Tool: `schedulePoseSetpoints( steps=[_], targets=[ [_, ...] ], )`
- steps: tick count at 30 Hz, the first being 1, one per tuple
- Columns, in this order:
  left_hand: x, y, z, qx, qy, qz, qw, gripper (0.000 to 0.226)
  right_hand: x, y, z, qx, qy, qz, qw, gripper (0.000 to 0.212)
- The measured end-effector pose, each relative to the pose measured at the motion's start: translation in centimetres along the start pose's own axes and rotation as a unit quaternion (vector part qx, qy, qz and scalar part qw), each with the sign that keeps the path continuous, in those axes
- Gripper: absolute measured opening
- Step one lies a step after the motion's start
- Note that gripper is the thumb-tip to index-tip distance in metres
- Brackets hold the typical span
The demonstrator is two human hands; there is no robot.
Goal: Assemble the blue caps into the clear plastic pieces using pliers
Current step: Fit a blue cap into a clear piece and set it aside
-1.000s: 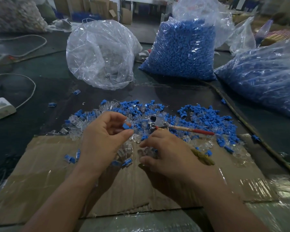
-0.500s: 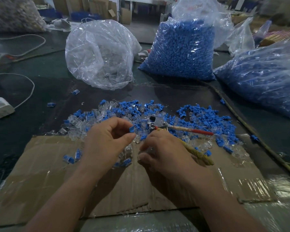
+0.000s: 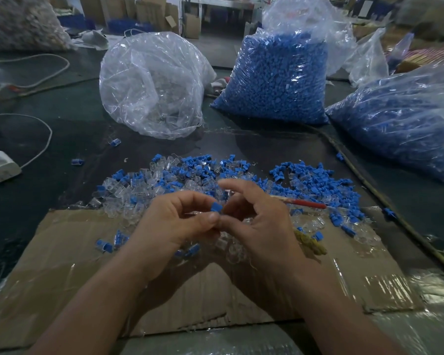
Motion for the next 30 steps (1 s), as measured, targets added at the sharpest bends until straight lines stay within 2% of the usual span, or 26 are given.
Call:
schedulePoseSetpoints(
  steps=[2, 6, 15, 17, 20, 25, 30],
  targets=[
    [0.1, 0.1, 0.2, 0.01, 0.012, -0.001, 1.0, 0.016, -0.3, 0.0, 0.1, 0.02, -0.03, 0.029, 0.999, 0.043],
    [0.5, 0.2, 0.1, 0.018, 0.005, -0.02, 1.0, 0.021, -0.6, 0.0, 0.7, 0.054, -0.083, 0.061, 0.993, 0.037],
    [0.5, 0.1, -0.2, 0.013, 0.022, -0.035, 0.999, 0.021, -0.2, 0.0, -0.2, -0.047, 0.096, 0.023, 0.994, 0.025],
    [0.4, 0.1, -0.2, 0.008, 0.013, -0.028, 0.999, 0.026, -0.1, 0.0, -0.2, -0.057, 0.105, 0.002, 0.993, 0.025],
    [0.7, 0.1, -0.3, -0.011, -0.004, -0.043, 0.999, 0.019, 0.5, 0.0, -0.5, -0.066, 0.096, -0.037, 0.992, 0.028],
    [0.9, 0.0, -0.7, -0.036, 0.022, -0.083, 0.996, 0.035, 1.2, -0.1, -0.4, -0.06, 0.087, -0.068, 0.992, 0.027],
    [0.4, -0.3, -1.1, -0.049, 0.063, -0.098, 0.992, 0.025, 0.7, -0.1, 0.0, -0.038, 0.073, -0.056, 0.995, 0.029]
  ],
)
Point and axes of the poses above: each hand's wrist, its own y-axis towards the middle knuckle, its own x-axis out of the back of the hand, z = x × y, the point moved 8 cm from there along y, towards the middle knuckle, and after that the axes turned 7 degrees about x, right-handed, at the moved point
